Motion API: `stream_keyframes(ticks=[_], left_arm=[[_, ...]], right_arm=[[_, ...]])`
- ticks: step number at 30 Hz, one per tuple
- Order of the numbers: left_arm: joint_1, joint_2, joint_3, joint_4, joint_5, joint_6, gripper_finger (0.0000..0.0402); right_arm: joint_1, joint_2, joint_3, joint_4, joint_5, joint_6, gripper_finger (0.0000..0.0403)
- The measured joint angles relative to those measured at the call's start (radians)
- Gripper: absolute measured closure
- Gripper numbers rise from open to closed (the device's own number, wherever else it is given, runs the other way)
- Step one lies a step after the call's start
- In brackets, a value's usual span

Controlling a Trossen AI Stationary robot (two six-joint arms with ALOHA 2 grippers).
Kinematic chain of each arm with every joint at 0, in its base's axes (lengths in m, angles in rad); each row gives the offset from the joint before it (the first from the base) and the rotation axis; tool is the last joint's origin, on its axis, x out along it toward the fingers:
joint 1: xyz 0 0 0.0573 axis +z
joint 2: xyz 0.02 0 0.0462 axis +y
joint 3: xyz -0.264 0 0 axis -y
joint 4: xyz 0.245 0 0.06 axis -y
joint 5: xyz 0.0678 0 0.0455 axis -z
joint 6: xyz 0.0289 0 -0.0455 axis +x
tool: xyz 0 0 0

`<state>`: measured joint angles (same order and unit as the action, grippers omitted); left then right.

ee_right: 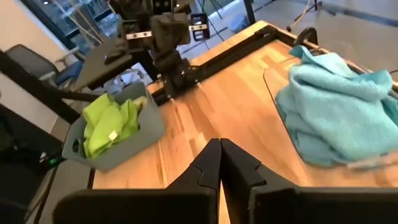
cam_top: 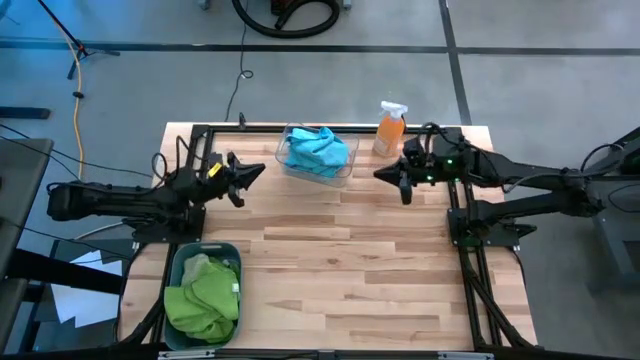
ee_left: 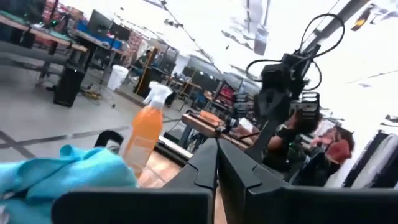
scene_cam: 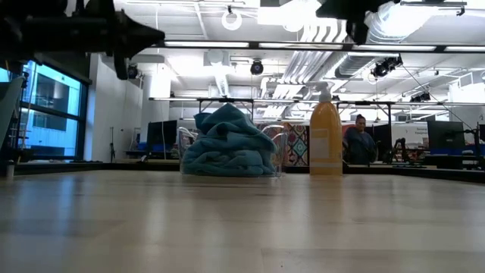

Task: Sort microfiber towel by color & place in baskets
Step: Return to Home Position

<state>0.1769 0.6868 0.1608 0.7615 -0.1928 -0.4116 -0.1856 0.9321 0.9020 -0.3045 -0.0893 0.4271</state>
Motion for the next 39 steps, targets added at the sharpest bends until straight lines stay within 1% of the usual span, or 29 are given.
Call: stream_keyframes(ticks=[5, 11, 13, 19, 22, 25, 27, 29, 33, 39], left_arm=[[0.000, -0.005, -0.044, 0.002, -0.027, -0.012, 0.0401], [0.000, -0.004, -0.119, 0.008, -0.065, -0.090, 0.0401], [0.000, -0.004, -0.149, 0.031, -0.074, -0.117, 0.0401], [-0.003, -0.003, -0.149, 0.026, -0.090, -0.133, 0.0401], [-0.003, -0.003, -0.149, 0.021, -0.087, -0.138, 0.0401], [-0.003, -0.003, -0.149, 0.018, -0.081, -0.136, 0.0401], [-0.003, -0.003, -0.149, 0.017, -0.081, -0.123, 0.0401], [-0.003, -0.003, -0.149, 0.017, -0.081, -0.106, 0.0401], [-0.003, -0.003, -0.149, 0.016, -0.080, -0.101, 0.0401], [-0.003, -0.003, -0.149, 0.013, -0.080, -0.101, 0.0401]], right_arm=[[0.000, -0.121, 0.000, -0.085, -0.025, -0.008, 0.0401], [0.002, -0.264, 0.000, -0.168, -0.024, -0.011, 0.0402], [0.009, -0.292, 0.000, -0.185, -0.024, -0.008, 0.0402], [0.053, -0.315, -0.005, -0.182, -0.023, -0.023, 0.0402], [0.100, -0.335, -0.093, -0.079, -0.020, 0.000, 0.0403], [0.154, -0.379, -0.260, 0.119, -0.016, 0.060, 0.0403], [0.182, -0.417, -0.366, 0.219, 0.005, 0.113, 0.0403], [0.204, -0.462, -0.441, 0.286, 0.027, 0.148, 0.0403], [0.241, -0.574, -0.510, 0.289, 0.048, 0.143, 0.0403], [0.252, -0.735, -0.578, 0.285, 0.111, 0.012, 0.0403]])
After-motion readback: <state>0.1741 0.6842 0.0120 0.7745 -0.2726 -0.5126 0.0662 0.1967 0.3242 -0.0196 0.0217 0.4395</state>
